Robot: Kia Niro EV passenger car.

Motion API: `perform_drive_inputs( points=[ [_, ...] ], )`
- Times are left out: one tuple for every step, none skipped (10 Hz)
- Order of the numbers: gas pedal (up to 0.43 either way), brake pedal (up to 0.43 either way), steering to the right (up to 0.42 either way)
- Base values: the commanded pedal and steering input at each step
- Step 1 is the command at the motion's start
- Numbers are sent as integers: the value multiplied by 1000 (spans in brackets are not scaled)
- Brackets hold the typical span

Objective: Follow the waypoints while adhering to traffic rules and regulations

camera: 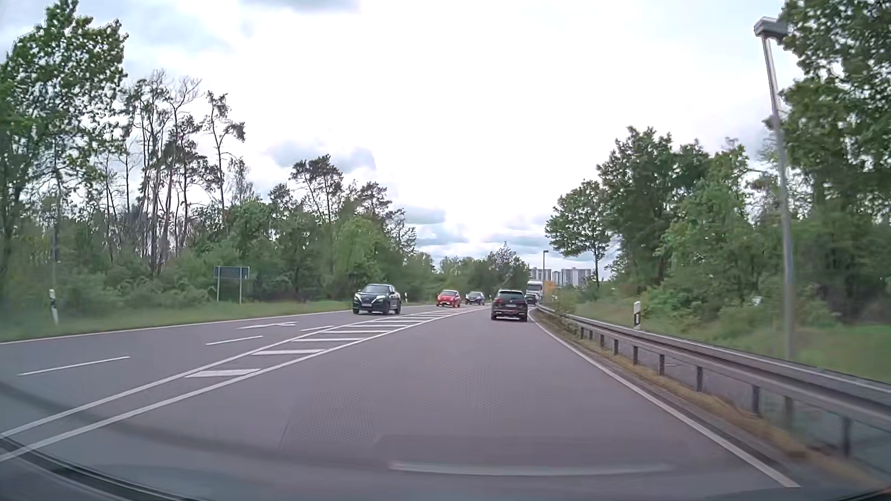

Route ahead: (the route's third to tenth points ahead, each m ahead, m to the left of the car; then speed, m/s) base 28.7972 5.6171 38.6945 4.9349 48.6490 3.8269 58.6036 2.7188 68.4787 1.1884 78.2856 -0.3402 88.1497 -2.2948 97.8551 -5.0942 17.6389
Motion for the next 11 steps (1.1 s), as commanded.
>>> perform_drive_inputs(
  points=[
    [0, 0, -5],
    [0, 0, -5],
    [0, 0, -4],
    [0, 0, -4],
    [0, 0, -2],
    [0, 0, 0],
    [0, 0, 0],
    [0, 0, 2],
    [0, 0, 4],
    [0, 0, 7],
    [0, 0, 9]
  ],
)
